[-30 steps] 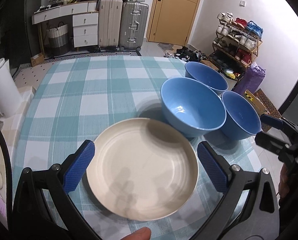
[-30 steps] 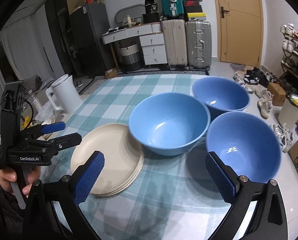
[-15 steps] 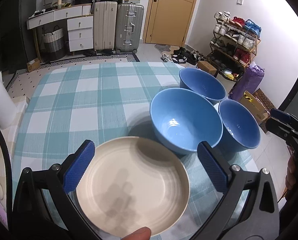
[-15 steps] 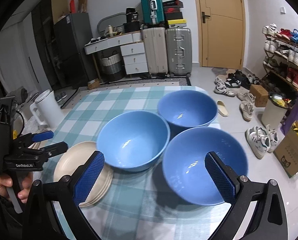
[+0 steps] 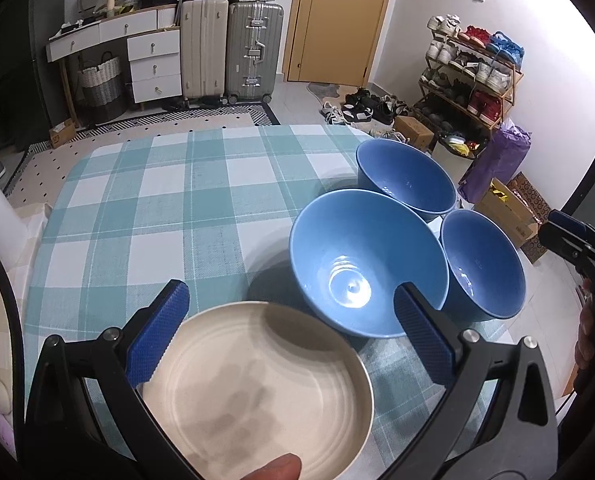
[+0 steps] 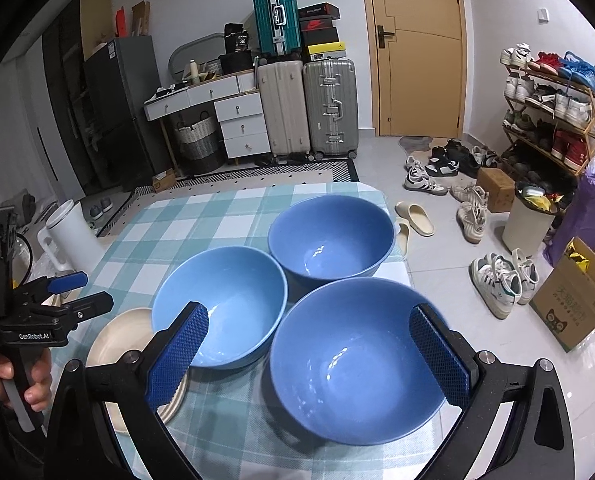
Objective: Organize plates and bowls
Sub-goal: 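Move both grippers forward to the rim of a blue bowl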
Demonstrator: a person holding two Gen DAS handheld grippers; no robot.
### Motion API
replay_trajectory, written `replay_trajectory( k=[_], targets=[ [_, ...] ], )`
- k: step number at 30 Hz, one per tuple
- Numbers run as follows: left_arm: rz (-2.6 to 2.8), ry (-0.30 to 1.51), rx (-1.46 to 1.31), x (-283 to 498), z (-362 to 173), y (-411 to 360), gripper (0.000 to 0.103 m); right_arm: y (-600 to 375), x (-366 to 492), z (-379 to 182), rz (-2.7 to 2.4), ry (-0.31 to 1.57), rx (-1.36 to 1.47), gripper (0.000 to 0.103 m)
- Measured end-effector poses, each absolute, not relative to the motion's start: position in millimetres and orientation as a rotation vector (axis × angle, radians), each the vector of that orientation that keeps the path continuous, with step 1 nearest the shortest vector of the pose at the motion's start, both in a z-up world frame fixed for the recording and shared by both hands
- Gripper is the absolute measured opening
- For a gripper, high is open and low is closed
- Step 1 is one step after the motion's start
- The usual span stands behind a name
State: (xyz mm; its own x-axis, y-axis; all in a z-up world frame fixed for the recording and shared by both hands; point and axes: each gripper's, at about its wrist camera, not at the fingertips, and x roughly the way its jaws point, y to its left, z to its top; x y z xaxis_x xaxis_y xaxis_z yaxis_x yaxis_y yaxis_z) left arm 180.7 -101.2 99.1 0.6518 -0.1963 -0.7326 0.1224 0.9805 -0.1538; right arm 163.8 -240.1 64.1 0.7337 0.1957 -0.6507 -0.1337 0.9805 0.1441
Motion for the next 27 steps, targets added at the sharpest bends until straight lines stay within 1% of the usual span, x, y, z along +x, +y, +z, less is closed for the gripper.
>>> replay_trajectory(
  k=[15, 27],
  targets=[
    [-0.232, 0.88, -0.083, 229.4, 94.5, -137.6, 0.102, -272.1, 201.0, 57.8, 0.128, 0.755, 0.127, 0.102],
    [-0.245, 0.898, -0.08, 278.9, 95.4, -152.2, 0.102, -298.2, 239.0, 48.6, 0.087, 0.794, 0.18, 0.102]
  ],
)
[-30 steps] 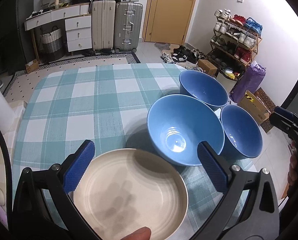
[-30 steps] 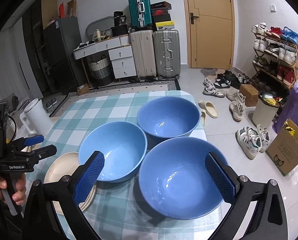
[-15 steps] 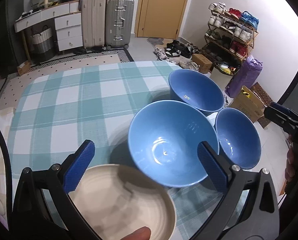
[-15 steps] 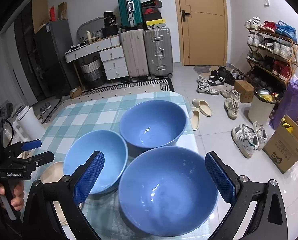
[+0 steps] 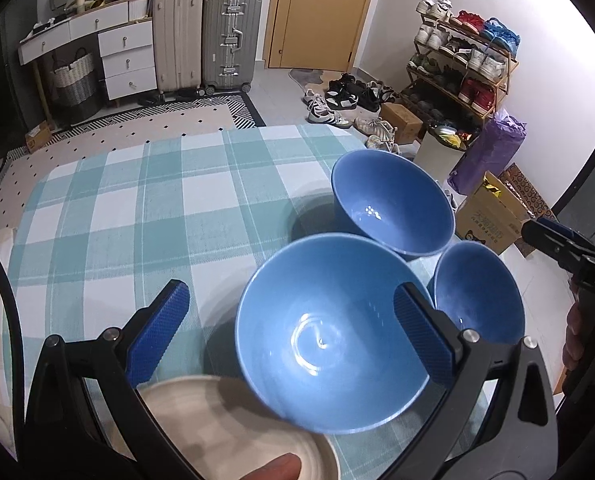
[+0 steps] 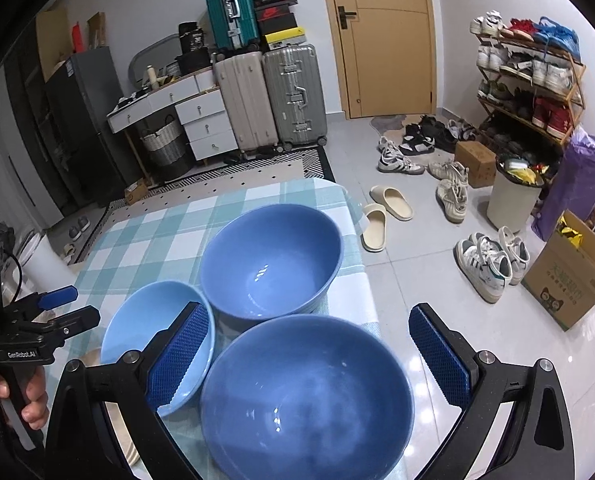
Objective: Organize plates and bowls
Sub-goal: 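Move both grippers forward to the rim of a blue bowl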
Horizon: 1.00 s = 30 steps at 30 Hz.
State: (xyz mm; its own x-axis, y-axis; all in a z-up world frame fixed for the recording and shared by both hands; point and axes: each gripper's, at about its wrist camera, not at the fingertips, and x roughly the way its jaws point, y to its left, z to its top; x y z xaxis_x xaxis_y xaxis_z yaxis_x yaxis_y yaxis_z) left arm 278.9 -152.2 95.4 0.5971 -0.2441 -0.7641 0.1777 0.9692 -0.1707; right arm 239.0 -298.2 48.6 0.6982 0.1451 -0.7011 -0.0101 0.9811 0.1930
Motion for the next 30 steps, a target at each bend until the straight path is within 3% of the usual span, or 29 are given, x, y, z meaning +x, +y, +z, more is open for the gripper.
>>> replay_trajectory(
  k=[17, 30],
  targets=[
    [-0.276, 0.962, -0.066, 347.5, 70.8, -173.1, 0.102, -306.1, 292.4, 26.7, 0.055, 0.851, 0.214, 0.102],
    [-0.307, 0.994, -0.112, 382.5, 54.7, -180.6, 0.095, -306.9, 315.8, 11.7, 0.049, 0.88, 0.224, 0.1]
  ],
)
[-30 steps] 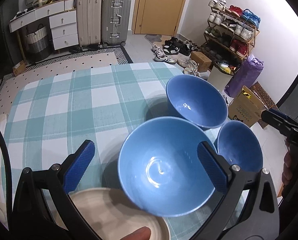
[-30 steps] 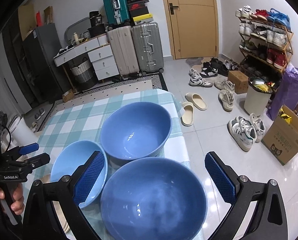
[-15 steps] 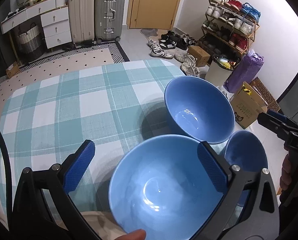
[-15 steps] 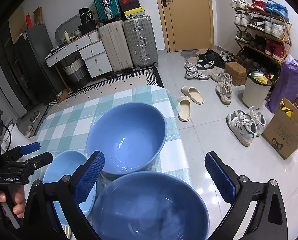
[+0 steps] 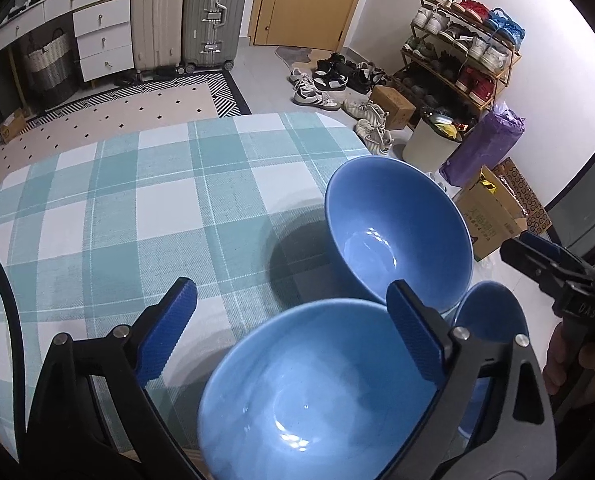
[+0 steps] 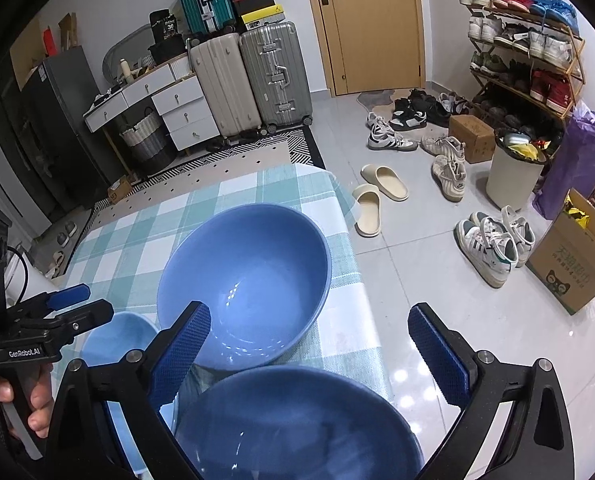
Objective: Organize plates and bowls
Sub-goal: 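Move both grippers forward to the rim of a blue bowl, then close both grippers on the blue bowl's rim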
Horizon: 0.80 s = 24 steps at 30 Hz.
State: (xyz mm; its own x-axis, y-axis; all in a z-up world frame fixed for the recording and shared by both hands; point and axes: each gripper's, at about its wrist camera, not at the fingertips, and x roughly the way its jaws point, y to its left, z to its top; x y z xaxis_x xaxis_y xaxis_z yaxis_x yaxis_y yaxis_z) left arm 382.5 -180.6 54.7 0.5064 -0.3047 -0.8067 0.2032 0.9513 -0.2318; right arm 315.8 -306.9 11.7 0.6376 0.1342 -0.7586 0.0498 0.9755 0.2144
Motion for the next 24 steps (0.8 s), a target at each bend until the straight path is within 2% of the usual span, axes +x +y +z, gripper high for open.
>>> replay_trajectory(
  k=[9, 24],
  targets=[
    [-0.325, 1.015, -0.101, 399.5, 45.0, -198.6, 0.088, -304.9, 330.8, -3.8, 0.067, 0.915, 0.231, 0.092],
    [-0.334, 1.067, -0.086, 423.9, 19.7, -222.1, 0.067, -305.9, 348.2, -21.4, 0.101, 0.963, 0.252, 0.067]
  ],
)
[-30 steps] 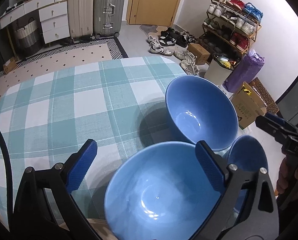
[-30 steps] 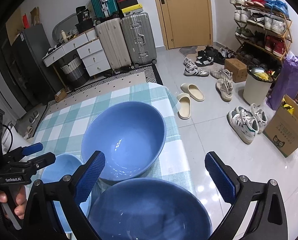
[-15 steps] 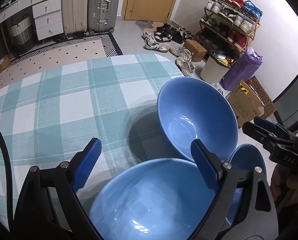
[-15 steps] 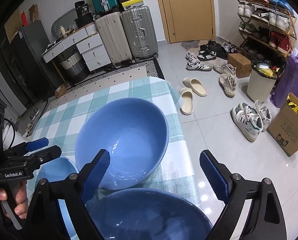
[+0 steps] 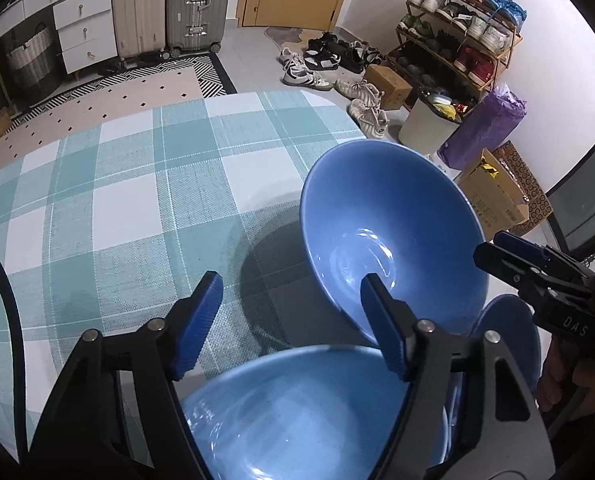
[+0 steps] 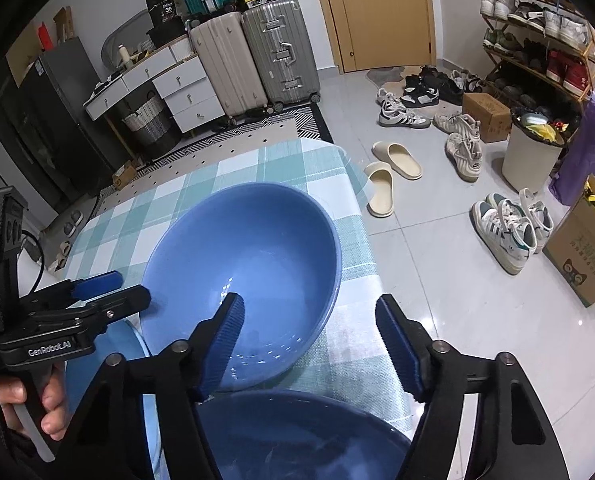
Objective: Organize plates and bowls
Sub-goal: 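Close both grippers on the blue bowl's rim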
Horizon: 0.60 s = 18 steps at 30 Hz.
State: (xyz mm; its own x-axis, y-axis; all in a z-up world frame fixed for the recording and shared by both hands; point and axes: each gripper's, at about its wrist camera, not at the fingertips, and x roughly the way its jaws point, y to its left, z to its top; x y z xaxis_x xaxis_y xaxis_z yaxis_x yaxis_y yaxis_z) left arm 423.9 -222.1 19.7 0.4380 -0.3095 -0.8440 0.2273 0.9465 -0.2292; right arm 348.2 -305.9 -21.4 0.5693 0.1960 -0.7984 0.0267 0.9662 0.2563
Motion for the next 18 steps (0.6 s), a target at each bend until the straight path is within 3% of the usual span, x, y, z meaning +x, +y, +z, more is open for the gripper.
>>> replay_trajectory(
  k=[18],
  targets=[
    [-0.377, 1.09, -0.085, 434.4, 7.2, -235.3, 0.026, -303.5, 360.8, -35.9, 0.107, 0.987, 0.222, 0.028]
  ],
)
